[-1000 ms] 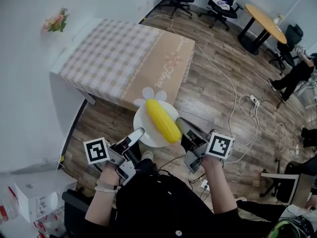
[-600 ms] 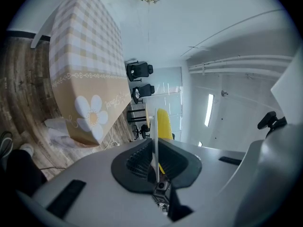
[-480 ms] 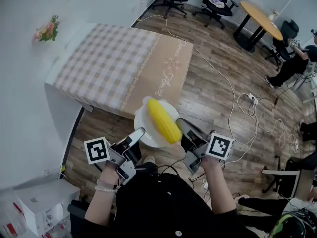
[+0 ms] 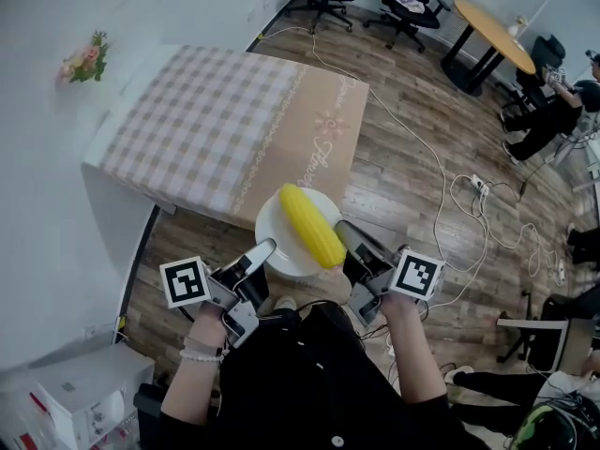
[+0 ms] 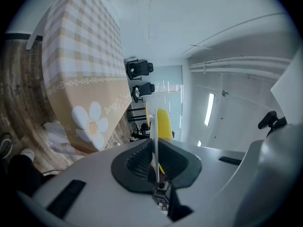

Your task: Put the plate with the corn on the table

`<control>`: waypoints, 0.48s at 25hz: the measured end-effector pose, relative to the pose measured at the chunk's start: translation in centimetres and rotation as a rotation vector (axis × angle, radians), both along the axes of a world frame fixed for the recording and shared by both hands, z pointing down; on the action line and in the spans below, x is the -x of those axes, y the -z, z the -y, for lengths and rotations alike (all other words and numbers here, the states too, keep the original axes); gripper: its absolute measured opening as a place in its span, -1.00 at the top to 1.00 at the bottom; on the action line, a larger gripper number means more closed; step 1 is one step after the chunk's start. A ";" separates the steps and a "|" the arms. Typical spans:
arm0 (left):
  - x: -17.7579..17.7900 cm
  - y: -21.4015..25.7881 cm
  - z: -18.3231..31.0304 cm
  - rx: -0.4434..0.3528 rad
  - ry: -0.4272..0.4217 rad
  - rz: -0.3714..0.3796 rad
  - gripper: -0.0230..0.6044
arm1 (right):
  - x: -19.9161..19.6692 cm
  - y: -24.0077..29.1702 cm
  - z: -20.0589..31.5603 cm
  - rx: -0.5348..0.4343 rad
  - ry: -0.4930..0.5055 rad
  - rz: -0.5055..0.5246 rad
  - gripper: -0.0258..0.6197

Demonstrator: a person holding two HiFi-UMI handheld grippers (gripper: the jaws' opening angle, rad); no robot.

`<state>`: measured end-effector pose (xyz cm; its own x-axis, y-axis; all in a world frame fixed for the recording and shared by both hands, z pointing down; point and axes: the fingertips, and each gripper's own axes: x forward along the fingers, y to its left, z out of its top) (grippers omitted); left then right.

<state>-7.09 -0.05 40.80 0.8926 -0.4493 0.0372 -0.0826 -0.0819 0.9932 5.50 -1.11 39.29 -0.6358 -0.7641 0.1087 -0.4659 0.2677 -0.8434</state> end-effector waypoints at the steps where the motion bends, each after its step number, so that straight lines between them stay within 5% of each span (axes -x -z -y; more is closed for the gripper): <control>1: 0.1 0.0 0.3 0.000 0.002 0.000 0.82 | 0.1 0.0 0.2 -0.001 -0.001 -0.003 0.72; 12: -0.7 0.3 2.0 -0.011 -0.009 -0.016 0.83 | -0.8 0.2 1.7 0.011 -0.024 -0.011 0.72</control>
